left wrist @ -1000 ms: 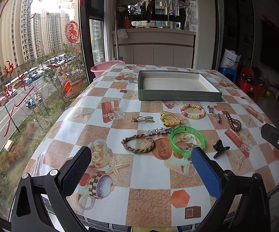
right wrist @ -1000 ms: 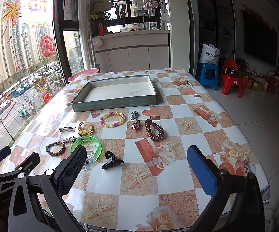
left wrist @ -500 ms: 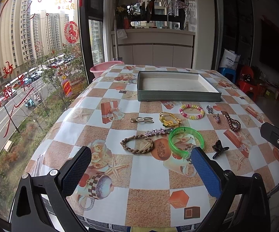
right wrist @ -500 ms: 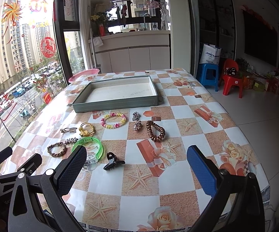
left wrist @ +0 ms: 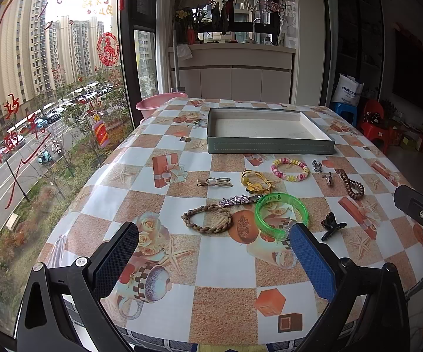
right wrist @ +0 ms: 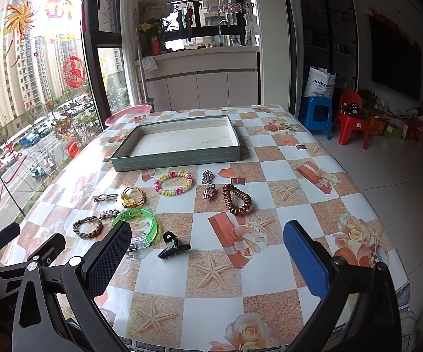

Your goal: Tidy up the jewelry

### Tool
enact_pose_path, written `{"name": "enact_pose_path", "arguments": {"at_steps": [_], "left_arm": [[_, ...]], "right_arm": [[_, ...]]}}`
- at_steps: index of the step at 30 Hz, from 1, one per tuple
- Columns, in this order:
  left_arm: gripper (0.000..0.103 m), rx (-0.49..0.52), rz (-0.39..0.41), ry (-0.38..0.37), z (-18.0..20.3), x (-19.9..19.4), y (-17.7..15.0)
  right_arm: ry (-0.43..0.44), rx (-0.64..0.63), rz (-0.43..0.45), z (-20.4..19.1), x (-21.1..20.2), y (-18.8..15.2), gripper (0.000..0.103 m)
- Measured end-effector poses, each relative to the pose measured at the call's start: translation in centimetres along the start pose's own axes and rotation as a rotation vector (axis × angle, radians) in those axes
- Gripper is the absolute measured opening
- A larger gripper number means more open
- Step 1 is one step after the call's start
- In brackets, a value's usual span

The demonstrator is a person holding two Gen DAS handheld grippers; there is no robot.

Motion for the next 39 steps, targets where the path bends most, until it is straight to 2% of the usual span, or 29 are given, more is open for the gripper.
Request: {"name": "enact_pose_path", "arguments": {"at_steps": [12, 21, 25, 33, 36, 39], "left_arm": [[0.103, 0.001, -0.028, -0.002, -0.1, 0.8, -0.5], [0.103, -0.001, -0.134, -0.007, -2.4, 4.4, -1.0], [0.103, 0.005, -0.182, -0.046, -3.5, 6.5, -0.7], [0.103, 0.077, -0.259, -0.086, -2.4, 10.3, -0.3], [0.103, 0.103, -0.262, -0.092, -1.7, 11.1, 0.1], [0.103, 0.116, -0.273, -0.093, -1.3, 11.8, 0.4]], "right_arm": [[0.017, 0.015, -0.035, -0.6, 1.0, 0.0, 0.103], [0.041, 0.029, -0.190, 0.9, 4.1, -2.0, 0.103], [0.063, 0.039, -0.236, 1.3, 5.2, -2.4, 0.103], [0.154, -0.037, -0.337, -1.0, 8.5, -2.5, 0.102], [0.168, -0.084, -0.358, -2.3, 9.7, -2.5, 0.099], [0.176, -0.131, -0.369, -3.5, 10.8, -2.3, 0.088]]}}
Point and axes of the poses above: each gripper's, at about its wrist camera, not at the fingertips, and x roughly the way its jaws point, z to its right, y to its top, the point moved 4 cm from there along x, roughly the way its jaws point
